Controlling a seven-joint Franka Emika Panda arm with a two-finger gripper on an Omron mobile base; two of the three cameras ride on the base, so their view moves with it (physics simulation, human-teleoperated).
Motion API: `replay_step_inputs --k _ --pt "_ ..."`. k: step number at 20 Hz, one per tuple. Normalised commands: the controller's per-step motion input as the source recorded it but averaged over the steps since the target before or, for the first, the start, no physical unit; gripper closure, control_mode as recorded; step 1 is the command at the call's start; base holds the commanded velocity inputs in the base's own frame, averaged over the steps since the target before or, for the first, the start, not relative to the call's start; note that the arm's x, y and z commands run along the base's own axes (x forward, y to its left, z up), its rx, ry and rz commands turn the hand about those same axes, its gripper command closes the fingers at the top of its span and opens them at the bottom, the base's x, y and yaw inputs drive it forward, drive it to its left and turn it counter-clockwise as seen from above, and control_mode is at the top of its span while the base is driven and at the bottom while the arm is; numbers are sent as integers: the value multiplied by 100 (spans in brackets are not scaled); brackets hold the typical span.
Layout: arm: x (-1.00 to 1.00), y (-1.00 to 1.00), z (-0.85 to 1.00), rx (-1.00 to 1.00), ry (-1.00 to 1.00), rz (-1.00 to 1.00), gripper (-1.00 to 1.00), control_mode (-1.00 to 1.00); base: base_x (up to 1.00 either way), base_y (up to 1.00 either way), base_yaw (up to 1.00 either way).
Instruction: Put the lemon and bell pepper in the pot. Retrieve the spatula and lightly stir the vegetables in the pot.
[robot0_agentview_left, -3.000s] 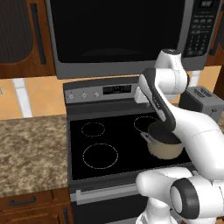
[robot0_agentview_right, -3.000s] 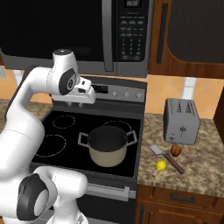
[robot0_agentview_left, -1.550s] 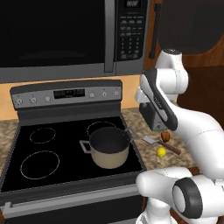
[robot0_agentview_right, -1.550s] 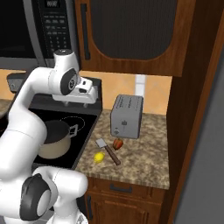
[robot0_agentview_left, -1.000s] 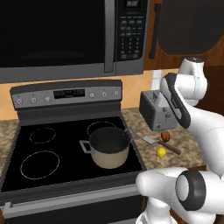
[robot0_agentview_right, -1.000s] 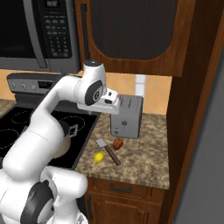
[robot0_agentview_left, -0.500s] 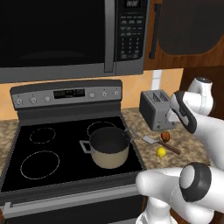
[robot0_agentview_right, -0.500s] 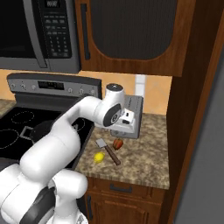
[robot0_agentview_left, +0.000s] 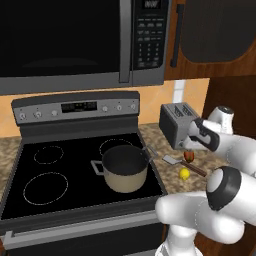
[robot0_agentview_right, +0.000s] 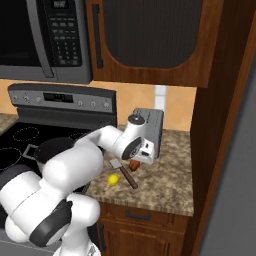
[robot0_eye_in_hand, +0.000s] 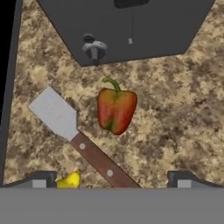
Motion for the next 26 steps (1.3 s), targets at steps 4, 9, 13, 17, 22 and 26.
replay_step_inputs --k 4,9,13,17,22,26 --pt "43 0 -45 4 0 -4 -100 -100 0 0 0" --pt "42 0 -32 0 0 -7 -100 -100 0 0 0" --pt "35 -3 -29 0 0 -6 -100 -100 0 0 0" --pt "8 -1 -33 0 0 -3 -100 -100 0 0 0" --pt "11 0 -32 0 0 -3 -100 -100 0 0 0" --pt "10 0 -20 0 0 -2 100 -100 0 0 0"
